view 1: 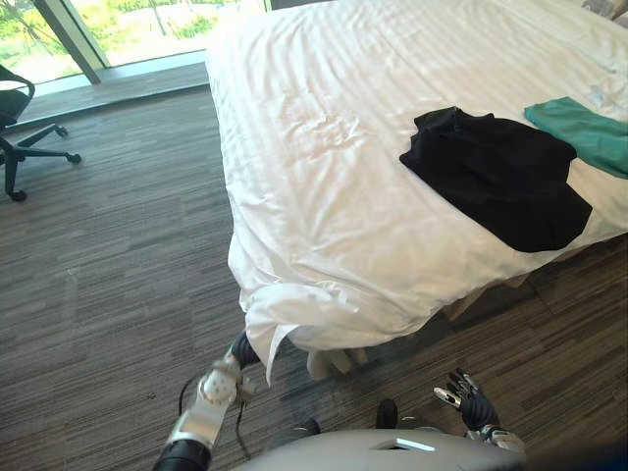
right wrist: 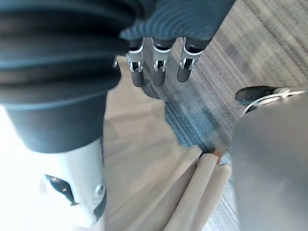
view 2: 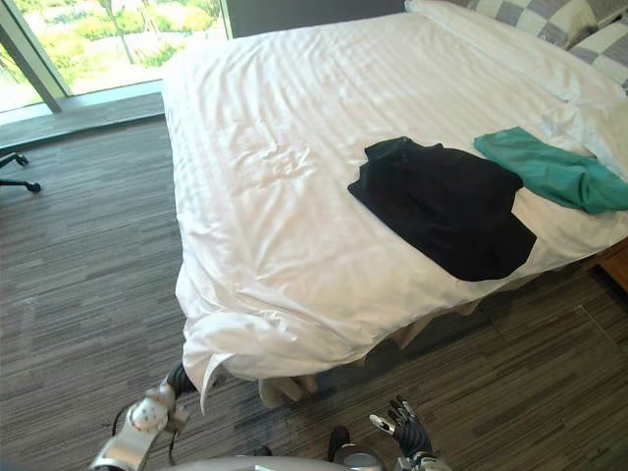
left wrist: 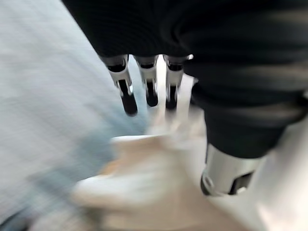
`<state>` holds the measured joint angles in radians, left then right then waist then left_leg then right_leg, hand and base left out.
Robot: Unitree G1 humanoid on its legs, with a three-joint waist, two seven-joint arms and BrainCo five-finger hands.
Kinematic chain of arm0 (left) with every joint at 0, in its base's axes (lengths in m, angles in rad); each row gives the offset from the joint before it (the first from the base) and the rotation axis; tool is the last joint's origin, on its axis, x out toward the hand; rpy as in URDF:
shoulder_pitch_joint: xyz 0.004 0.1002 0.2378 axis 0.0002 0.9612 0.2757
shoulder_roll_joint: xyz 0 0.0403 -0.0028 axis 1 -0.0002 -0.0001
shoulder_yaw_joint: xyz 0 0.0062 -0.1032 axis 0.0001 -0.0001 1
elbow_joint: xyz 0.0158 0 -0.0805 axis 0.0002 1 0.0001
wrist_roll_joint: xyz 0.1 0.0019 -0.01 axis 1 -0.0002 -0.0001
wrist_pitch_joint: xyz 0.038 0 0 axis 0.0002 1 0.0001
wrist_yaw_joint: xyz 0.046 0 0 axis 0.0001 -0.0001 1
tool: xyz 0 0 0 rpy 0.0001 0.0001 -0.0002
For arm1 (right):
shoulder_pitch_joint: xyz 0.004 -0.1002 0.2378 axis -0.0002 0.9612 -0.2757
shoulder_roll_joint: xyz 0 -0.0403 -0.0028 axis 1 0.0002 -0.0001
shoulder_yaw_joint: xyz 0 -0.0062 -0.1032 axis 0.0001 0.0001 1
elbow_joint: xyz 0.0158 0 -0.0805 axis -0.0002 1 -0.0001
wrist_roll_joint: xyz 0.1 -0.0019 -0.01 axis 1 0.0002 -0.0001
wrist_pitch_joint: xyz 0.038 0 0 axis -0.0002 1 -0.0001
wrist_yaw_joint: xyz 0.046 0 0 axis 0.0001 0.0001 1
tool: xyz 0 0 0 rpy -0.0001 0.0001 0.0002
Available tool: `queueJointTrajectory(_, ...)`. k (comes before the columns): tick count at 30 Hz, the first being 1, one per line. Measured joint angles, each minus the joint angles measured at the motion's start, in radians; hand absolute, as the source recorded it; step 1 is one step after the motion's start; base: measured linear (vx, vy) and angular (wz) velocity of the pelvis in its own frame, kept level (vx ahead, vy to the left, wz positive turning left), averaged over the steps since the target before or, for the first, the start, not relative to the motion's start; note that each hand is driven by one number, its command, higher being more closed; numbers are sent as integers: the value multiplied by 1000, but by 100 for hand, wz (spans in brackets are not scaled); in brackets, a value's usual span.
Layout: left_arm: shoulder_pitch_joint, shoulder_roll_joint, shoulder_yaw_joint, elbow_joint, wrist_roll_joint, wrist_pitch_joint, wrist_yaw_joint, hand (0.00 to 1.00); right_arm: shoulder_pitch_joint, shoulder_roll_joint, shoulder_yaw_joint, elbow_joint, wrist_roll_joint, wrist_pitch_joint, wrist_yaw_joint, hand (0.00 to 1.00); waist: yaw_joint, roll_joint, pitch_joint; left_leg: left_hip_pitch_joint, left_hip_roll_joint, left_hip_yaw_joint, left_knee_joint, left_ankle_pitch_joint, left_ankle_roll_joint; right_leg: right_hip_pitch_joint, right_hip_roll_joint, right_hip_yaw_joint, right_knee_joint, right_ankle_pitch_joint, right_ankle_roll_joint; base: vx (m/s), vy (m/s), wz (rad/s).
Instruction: Tidy the bed and pick cloth on bed and put in laundry
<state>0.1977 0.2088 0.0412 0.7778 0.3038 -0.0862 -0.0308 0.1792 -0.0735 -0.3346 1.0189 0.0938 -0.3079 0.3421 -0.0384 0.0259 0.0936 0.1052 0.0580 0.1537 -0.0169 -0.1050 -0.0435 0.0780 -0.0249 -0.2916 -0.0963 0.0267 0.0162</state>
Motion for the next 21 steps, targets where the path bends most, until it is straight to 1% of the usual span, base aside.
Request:
queueJointTrajectory(1,31,-16,49,67,3,-5,21,0,4,9,-13,-1,0,6,-1,0,4,-7,-4,0,-6,-1,-1,3,4,-1,-11,-1,0,-10,5,-81,16,3)
queueJointTrajectory(2,47,-25,72,97,3,-8,33,0,7,14,-20,-1,1,7,-1,0,5,-8,-4,0,-6,-2,-1,4,6,0,-12,-2,0,-11,5,-92,16,10)
queueJointTrajectory(3,77,-49,142,151,0,-11,38,0,25,25,-29,-1,1,10,-1,0,12,-12,-13,0,-7,-2,-1,6,9,2,-15,-12,0,-11,6,-77,6,9)
queueJointTrajectory(5,109,-75,210,200,0,-5,35,0,46,39,-40,-1,1,25,-1,0,36,-10,-29,2,-8,-4,-13,8,11,4,-16,-20,-4,-17,12,-86,4,11)
queueJointTrajectory(6,120,-85,231,209,0,-3,33,0,50,43,-46,-2,2,29,-1,0,38,-12,-34,3,-9,-7,-19,9,8,3,-17,-24,-5,-19,12,-81,10,14)
queueJointTrajectory(7,133,-103,262,225,-1,15,19,0,55,48,-57,-2,8,35,-5,0,43,-11,-41,5,-11,-10,-26,12,6,3,-19,-25,-5,-20,14,-51,12,7)
queueJointTrajectory(8,143,-125,301,228,-3,46,-8,0,55,52,-65,-2,19,44,-14,0,47,-8,-45,14,-11,-7,-39,14,10,3,-18,-24,-5,-21,14,-39,11,1)
queueJointTrajectory(9,146,-136,320,229,-2,65,-25,0,56,54,-69,-2,24,48,-19,0,48,-7,-46,19,-10,-3,-47,16,10,4,-18,-23,-5,-21,14,-19,4,-4)
queueJointTrajectory(11,149,-173,369,239,2,121,-69,0,63,60,-79,-1,63,73,-45,0,50,-9,-64,20,-8,5,-53,19,8,2,-17,-21,-5,-21,14,0,0,0)
queueJointTrajectory(13,140,-186,398,239,12,145,-75,0,64,64,-90,0,108,85,-71,0,50,-10,-74,22,-4,17,-53,19,4,3,-13,-6,-5,-22,14,47,12,-18)
queueJointTrajectory(15,126,-187,418,239,22,143,-75,0,55,63,-100,-2,173,85,-82,0,52,-9,-75,31,0,43,-53,16,-2,3,-9,16,0,-20,12,70,8,-34)
queueJointTrajectory(17,98,-184,417,239,19,101,-78,0,42,56,-142,-16,253,82,-91,0,53,-6,-79,48,2,64,-53,14,-3,8,-5,33,0,-15,4,71,6,-27)
queueJointTrajectory(18,96,-181,408,239,10,89,-79,0,41,52,-154,-25,264,80,-91,100,53,-5,-78,52,3,69,-53,14,-2,11,-4,33,0,-15,4,72,8,-18)
queueJointTrajectory(19,94,-174,389,239,-34,58,-81,0,40,42,-179,-49,286,75,-94,100,52,-4,-80,54,4,76,-51,9,-2,11,-4,36,0,-15,4,58,8,-18)
queueJointTrajectory(20,99,-162,357,239,-82,38,-83,0,31,25,-204,-72,292,59,-95,100,53,-3,-79,54,4,83,-50,5,-2,8,-3,45,0,-15,5,50,8,-19)
queueJointTrajectory(21,103,-157,348,239,-106,32,-87,0,25,15,-219,-89,297,54,-95,100,53,-3,-78,54,4,85,-50,3,-4,5,-3,48,1,-15,5,57,5,-13)
